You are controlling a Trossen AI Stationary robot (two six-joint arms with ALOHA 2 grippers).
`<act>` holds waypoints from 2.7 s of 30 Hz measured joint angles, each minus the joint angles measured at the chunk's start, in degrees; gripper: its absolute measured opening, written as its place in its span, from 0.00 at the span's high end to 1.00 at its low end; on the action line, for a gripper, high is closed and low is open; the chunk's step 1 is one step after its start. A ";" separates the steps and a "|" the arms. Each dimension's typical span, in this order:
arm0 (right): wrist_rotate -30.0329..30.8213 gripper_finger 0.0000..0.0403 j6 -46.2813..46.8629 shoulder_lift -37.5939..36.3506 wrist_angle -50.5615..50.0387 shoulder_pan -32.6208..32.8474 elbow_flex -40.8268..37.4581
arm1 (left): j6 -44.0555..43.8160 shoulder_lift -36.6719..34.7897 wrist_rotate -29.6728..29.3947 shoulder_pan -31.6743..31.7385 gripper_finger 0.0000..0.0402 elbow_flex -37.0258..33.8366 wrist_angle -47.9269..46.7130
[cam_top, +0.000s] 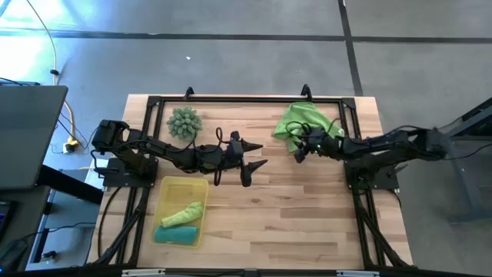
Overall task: Roll microfiber towels into tight, uniform cylinder then place into a basket
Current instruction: Fold the green towel
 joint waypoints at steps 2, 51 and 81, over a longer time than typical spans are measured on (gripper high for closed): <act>0.25 0.68 -0.11 2.78 -0.70 -1.46 1.88 | 0.00 0.00 0.00 0.00 0.36 0.00 -0.04; -32.57 0.68 2.47 11.74 -0.35 33.81 7.64 | 0.78 1.84 1.43 -0.70 0.36 -0.02 -22.11; -5.62 0.68 19.60 11.41 -10.51 39.01 7.46 | 4.60 29.14 12.63 2.42 0.36 13.97 -18.56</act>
